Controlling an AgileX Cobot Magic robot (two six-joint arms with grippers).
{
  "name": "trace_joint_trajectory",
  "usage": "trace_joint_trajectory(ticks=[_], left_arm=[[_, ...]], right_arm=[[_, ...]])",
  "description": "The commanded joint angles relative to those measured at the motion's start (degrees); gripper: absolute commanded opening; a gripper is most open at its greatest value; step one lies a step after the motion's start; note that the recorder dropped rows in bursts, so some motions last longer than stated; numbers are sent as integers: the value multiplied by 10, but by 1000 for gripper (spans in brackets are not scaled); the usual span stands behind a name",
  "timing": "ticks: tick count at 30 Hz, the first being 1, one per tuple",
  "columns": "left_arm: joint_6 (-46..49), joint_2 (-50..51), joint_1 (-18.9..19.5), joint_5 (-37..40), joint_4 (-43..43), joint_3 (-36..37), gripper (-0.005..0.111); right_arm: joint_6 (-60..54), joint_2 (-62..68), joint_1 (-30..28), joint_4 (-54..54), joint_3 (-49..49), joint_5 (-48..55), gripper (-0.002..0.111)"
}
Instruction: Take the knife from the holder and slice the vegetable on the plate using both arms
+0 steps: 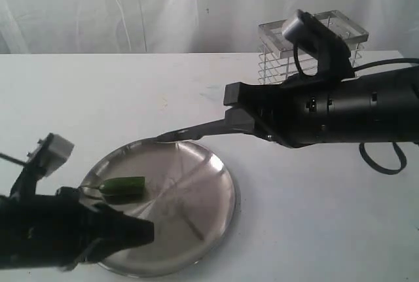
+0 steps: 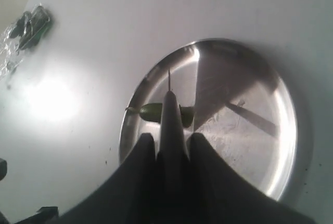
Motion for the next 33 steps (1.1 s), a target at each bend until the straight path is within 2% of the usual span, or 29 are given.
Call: trace_joint_trajectory(ticks=[1,7,9,10,11,14,16,19,23,25,26,30,33], left_arm=[[9,31,-55,-175,-19,-78,0],[-18,39,-59,-384,-19,-163,0],[8,44,-59,-434,22,-171,0],[49,49,-58,-459,61,-172,0],[85,54,-51,-465,98,-172,0],[259,77,-14,-433,108,-176,0],[350,95,25,-392,74,-182,0],[410,121,95,-319,-19,-187,0],[268,153,203,-133,-19,-174,0],[195,172,256,-75,-19,-173,0],[160,188,297,-62,-19,-175,0],[88,208,368,-42,-19,-175,0],[-99,223,405,-77,-19,-175,0]], right_arm=[[-8,-1,-3,5,-4,-45,0],[-8,-1,-3,3,-4,-45,0],[-8,-1,-3,3,-4,-45,0],[-8,-1,-3,3,-4,-45,0],[-8,-1,-3,3,-4,-45,0],[-8,-1,-3,3,-4,-47,0],[-8,-1,-3,3,-4,-48,0],[-8,-1,-3,2,-4,-50,0],[-17,-1,-3,1,-4,-50,0],[-22,-1,-3,1,-4,-50,0],[-22,-1,-3,1,-4,-50,0],[-23,-1,-3,1,-4,-49,0],[-23,-1,-3,1,-4,-47,0]])
